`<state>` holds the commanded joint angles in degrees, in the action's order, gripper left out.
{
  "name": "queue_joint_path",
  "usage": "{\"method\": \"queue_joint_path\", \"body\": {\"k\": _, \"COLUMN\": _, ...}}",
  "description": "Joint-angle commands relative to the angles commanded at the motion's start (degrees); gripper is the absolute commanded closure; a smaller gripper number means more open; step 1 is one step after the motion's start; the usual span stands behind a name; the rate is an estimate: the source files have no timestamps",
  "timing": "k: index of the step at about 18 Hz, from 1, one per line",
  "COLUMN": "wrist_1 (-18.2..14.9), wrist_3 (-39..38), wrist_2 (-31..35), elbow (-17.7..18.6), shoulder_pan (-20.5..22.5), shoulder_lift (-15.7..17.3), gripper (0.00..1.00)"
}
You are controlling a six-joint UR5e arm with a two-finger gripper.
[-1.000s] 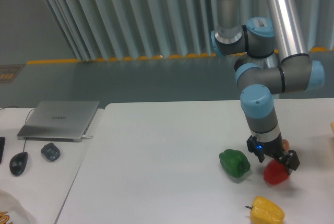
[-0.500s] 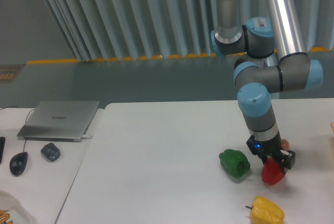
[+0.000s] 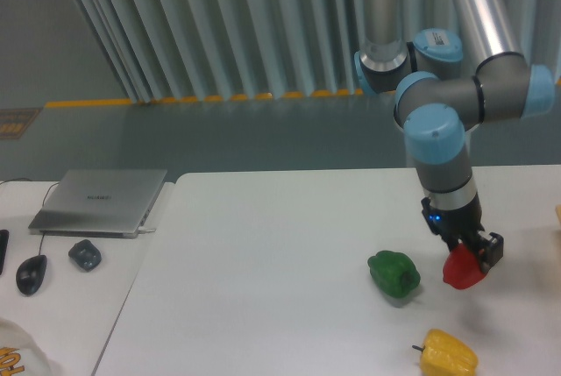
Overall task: Place the red peppers in a basket
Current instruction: 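Lift the red bell pepper and carry it away from the table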
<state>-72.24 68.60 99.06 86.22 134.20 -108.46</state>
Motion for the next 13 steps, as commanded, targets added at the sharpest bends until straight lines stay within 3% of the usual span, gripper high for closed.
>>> {"method": "queue_joint_path", "body": {"k": 9, "wrist_1": 1.1, "wrist_3": 27.0, "wrist_2": -0.2, "elbow": 0.7, "shoulder_pan": 7.9, "shoulder_lift": 0.6, "gripper": 0.74}}
{"method": "queue_joint_path", "body": {"k": 13, "wrist_1": 2.3, "wrist_3": 35.1, "wrist_2": -0.8, "elbow": 0.9, "shoulder_pan": 11.6, "shoulder_lift": 0.7, "gripper": 0.73}}
